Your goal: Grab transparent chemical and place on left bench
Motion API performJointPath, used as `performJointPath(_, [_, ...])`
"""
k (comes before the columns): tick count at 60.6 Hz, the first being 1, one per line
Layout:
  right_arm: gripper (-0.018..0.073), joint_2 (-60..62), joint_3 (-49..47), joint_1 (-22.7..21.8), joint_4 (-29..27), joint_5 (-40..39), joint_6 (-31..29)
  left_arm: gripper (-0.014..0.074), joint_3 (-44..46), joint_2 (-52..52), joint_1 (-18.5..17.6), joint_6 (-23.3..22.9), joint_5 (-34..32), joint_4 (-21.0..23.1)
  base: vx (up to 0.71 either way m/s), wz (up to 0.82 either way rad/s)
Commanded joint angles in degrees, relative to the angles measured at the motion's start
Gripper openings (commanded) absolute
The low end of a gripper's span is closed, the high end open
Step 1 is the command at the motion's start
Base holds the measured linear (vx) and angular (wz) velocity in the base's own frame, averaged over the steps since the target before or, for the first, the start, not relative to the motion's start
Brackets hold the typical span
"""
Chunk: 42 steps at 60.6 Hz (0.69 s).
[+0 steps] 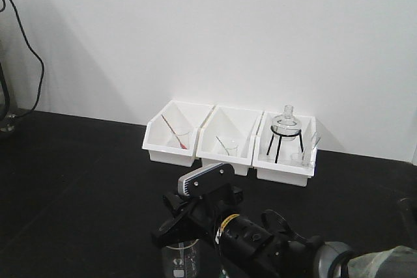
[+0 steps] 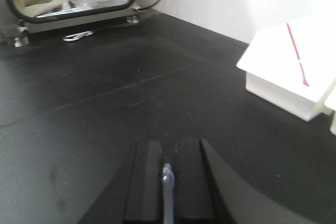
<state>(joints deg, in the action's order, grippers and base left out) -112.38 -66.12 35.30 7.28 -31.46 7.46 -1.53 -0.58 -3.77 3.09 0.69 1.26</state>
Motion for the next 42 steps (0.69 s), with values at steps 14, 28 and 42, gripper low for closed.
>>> performJointPath(14, [0.0351, 3.09, -1.84, -0.12, 0.43, -3.48, -0.61, -0.0003, -0.93, -1.1, -0.1, -0.45, -4.49, 0.04, 0.0, 0.0])
performJointPath(28, [0.0538, 5.49, -1.74, -0.12, 0.61, -3.01, -0.56, -0.0003, -0.93, -1.1, -0.1, -0.45, -4.49, 0.04, 0.0, 0.0])
performJointPath(42, [0.0526, 22.87, 5.5, -0.12, 1.76, 8.89, -0.67, -0.0003, -0.93, -1.1, -0.1, -0.45, -4.49, 0.04, 0.0, 0.0])
